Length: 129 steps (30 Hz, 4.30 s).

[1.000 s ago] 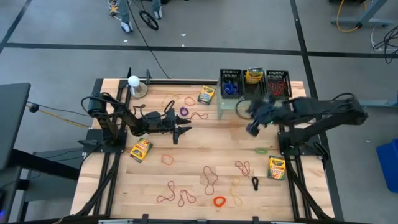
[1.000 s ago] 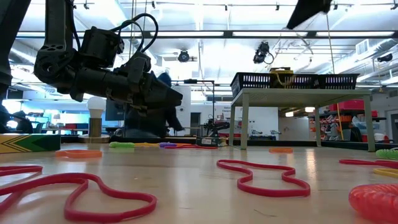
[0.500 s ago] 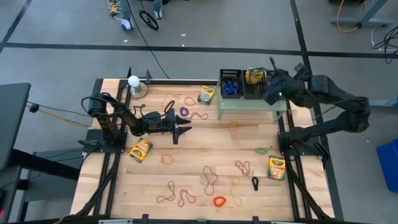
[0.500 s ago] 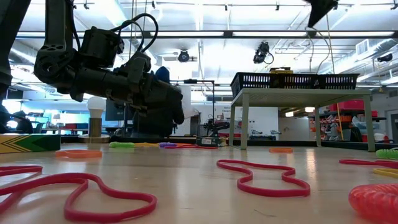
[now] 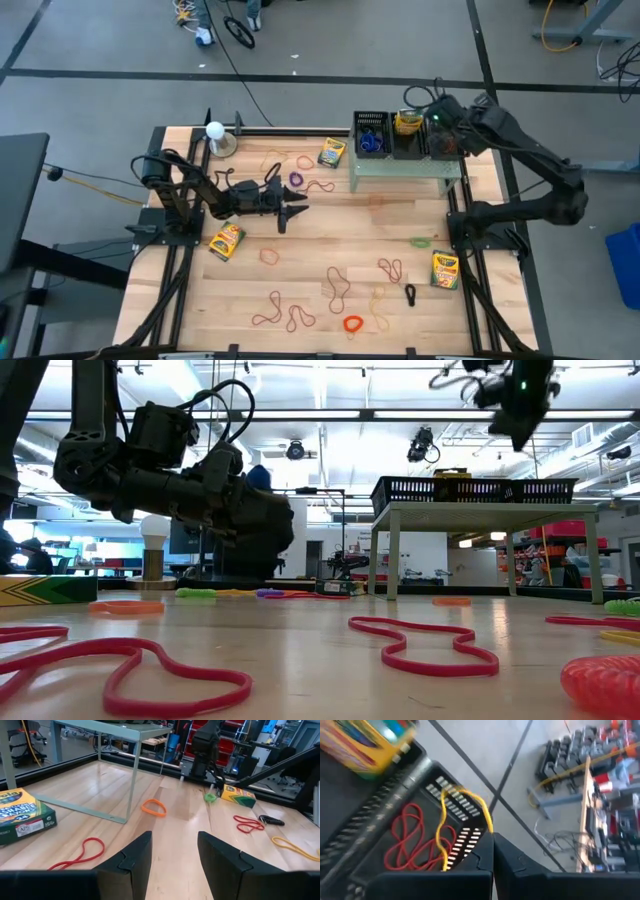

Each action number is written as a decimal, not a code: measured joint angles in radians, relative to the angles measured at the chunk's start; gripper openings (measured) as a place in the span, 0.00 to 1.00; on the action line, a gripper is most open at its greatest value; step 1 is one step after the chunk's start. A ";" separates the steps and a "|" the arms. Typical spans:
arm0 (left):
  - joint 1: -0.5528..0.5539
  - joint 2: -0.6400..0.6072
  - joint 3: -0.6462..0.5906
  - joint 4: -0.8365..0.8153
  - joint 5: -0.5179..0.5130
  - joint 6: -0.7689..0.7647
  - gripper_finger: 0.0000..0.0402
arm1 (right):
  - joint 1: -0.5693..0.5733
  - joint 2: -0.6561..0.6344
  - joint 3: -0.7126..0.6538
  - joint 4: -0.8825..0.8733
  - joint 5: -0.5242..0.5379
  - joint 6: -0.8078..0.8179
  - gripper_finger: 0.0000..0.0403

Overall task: Pick & Place Office Desk Supplies
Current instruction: Put the middle yellow rubber band into the right black basket on the shelf, then put the middle yellow crayon box into the middle black basket on the shelf

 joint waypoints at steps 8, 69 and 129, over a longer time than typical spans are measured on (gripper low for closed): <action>-0.006 0.000 0.000 0.000 0.002 0.005 0.41 | -0.093 0.000 -0.088 0.065 -0.062 0.013 0.07; -0.006 0.000 0.025 -0.028 -0.007 0.026 0.39 | 1.135 0.203 -0.687 1.038 -0.598 0.609 0.02; -0.930 -0.227 0.520 -2.442 -0.224 -0.545 0.40 | 0.885 0.437 -0.835 2.016 -0.521 0.000 0.02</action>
